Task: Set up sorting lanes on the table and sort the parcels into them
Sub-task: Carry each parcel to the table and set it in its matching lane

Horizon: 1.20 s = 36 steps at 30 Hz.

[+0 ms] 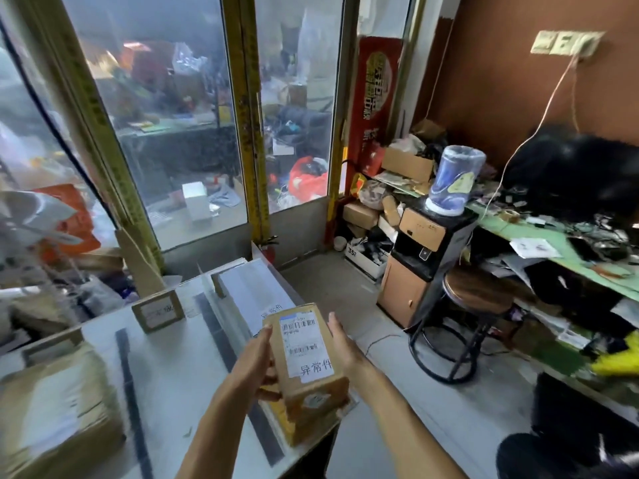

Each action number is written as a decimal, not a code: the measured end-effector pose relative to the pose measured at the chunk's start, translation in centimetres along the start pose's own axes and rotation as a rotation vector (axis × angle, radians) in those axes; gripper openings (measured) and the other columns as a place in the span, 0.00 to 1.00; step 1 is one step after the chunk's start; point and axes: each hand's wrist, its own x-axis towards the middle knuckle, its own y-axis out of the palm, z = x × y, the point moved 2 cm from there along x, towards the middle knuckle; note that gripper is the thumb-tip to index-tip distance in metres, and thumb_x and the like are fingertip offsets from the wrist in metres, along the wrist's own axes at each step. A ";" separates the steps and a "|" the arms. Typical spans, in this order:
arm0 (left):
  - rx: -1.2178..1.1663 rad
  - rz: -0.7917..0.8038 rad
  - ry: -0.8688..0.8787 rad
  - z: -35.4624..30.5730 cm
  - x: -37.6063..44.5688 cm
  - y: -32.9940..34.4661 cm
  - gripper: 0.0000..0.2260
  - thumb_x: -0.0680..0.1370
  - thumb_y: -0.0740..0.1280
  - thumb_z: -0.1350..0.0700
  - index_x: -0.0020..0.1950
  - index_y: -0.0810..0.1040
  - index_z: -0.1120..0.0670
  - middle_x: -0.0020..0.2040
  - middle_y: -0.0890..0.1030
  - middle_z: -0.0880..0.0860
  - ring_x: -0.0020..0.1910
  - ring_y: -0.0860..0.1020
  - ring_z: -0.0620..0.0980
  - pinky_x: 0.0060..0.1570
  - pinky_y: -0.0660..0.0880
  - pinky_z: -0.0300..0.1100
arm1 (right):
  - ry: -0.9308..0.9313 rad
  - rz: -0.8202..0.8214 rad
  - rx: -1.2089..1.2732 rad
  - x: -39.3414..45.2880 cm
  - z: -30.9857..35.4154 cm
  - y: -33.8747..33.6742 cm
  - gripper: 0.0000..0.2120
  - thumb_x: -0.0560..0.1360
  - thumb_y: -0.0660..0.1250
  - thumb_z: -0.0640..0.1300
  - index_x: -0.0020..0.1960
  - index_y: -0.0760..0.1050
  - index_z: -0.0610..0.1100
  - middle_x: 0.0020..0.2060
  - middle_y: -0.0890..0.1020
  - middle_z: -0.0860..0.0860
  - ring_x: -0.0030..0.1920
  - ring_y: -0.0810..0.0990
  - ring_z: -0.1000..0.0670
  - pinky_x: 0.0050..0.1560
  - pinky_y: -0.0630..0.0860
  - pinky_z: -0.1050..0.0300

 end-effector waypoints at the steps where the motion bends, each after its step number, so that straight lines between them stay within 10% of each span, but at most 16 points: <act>1: -0.003 -0.021 -0.010 -0.1 0.4 0.1 0.29 0.83 0.46 0.34 0.63 0.76 0.53 0.50 0.83 0.59 0.49 0.83 0.60 0.42 0.81 0.50 | 0.008 0.003 -0.003 2.0 -0.8 0.0 0.43 0.62 0.42 0.88 0.68 0.72 0.72 0.80 0.65 0.50 0.82 0.55 0.48 0.80 0.55 0.37; 7: -0.052 -0.093 -0.086 -0.4 0.8 1.2 0.31 0.81 0.46 0.31 0.63 0.75 0.52 0.54 0.82 0.61 0.52 0.82 0.62 0.50 0.82 0.57 | 0.042 0.034 -0.062 3.0 -0.2 -0.7 0.47 0.60 0.46 0.89 0.65 0.78 0.66 0.71 0.77 0.49 0.70 0.75 0.46 0.70 0.74 0.40; 17: -0.100 -0.201 -0.186 -1.0 0.1 3.6 0.30 0.80 0.47 0.30 0.61 0.78 0.50 0.53 0.82 0.57 0.54 0.80 0.61 0.52 0.79 0.57 | 0.026 0.138 -0.354 0.5 2.7 -1.5 0.53 0.58 0.37 0.89 0.73 0.69 0.66 0.68 0.78 0.50 0.66 0.78 0.45 0.68 0.73 0.39; 23: -0.138 -0.298 -0.178 -1.9 -1.1 4.8 0.26 0.81 0.50 0.32 0.61 0.76 0.49 0.59 0.79 0.56 0.61 0.76 0.62 0.61 0.72 0.62 | -0.025 0.160 -0.456 -0.8 4.2 -1.2 0.62 0.60 0.39 0.86 0.84 0.52 0.50 0.76 0.69 0.45 0.73 0.71 0.42 0.73 0.68 0.40; 27: -0.161 -0.389 -0.154 -2.5 -2.2 5.6 0.21 0.82 0.53 0.35 0.50 0.76 0.48 0.48 0.78 0.53 0.57 0.76 0.59 0.61 0.73 0.59 | -0.117 0.125 -0.628 -2.8 5.5 -0.9 0.42 0.80 0.45 0.70 0.84 0.46 0.45 0.81 0.57 0.45 0.80 0.56 0.42 0.78 0.59 0.42; 36: -0.253 -0.679 -0.112 0.0 -6.4 3.7 0.22 0.85 0.52 0.41 0.70 0.71 0.54 0.69 0.73 0.59 0.65 0.73 0.59 0.62 0.71 0.52 | -0.328 0.196 -0.778 -5.9 7.2 0.0 0.34 0.84 0.46 0.64 0.84 0.43 0.50 0.83 0.39 0.46 0.81 0.35 0.44 0.81 0.43 0.41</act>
